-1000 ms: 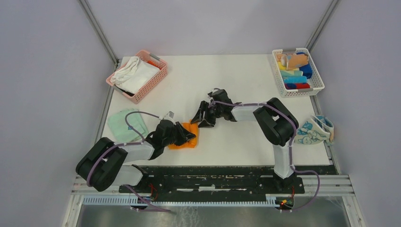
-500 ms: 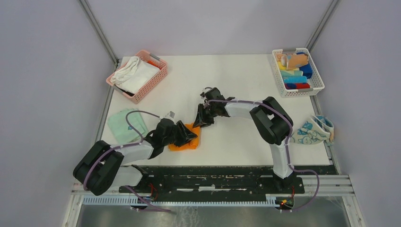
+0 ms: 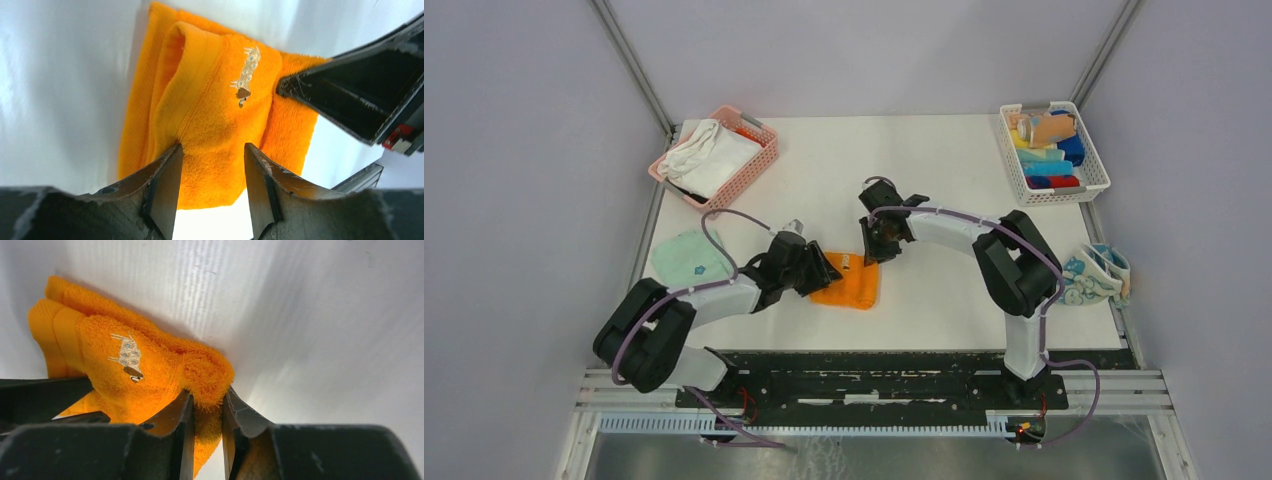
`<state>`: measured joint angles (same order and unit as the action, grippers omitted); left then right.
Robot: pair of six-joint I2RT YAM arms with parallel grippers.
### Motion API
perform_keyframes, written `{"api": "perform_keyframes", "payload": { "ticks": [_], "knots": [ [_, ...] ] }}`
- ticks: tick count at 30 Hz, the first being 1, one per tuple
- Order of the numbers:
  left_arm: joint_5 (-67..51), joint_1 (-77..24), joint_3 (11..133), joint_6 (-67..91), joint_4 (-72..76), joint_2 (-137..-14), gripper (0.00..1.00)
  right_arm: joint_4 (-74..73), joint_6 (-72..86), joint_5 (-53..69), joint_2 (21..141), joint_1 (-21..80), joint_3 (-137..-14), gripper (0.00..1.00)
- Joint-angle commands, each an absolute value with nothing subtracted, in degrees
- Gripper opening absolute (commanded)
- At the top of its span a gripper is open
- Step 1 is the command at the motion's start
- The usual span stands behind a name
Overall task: Roll the towels
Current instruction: Roll the towel at the center of the board.
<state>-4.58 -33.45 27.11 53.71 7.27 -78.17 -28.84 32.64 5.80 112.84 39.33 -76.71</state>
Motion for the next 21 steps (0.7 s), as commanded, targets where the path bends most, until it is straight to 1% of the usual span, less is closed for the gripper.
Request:
{"api": "perform_keyframes", "payload": {
  "ticks": [1,6,9,11,15,17,21],
  "knots": [
    [-0.35,-33.22,33.38,46.16,5.95,-83.49,0.55,-36.91,29.02,-4.40,110.60,39.02,-77.98,0.22],
    [4.39,-33.34,39.23,41.13,2.25,-87.81,0.54,-39.96,31.66,-6.74,111.97,38.96,-80.22,0.22],
    [7.13,-35.87,40.13,39.69,1.33,-84.94,0.56,-41.51,33.96,-7.27,113.16,38.97,-81.35,0.22],
    [13.68,-41.22,41.38,38.27,-0.75,-81.90,0.59,-41.66,35.52,-7.47,113.41,39.00,-81.38,0.22],
    [28.12,-53.69,44.39,36.39,-4.41,-78.77,0.61,-42.91,37.24,-7.09,114.60,38.99,-82.69,0.23],
    [34.56,-59.89,45.89,35.48,-5.28,-79.12,0.61,-43.58,37.38,-6.76,115.15,39.02,-83.45,0.23],
    [44.09,-68.08,50.47,31.94,-5.69,-83.92,0.61,-44.60,37.48,-6.21,115.89,38.94,-84.64,0.24]
  ]
}}
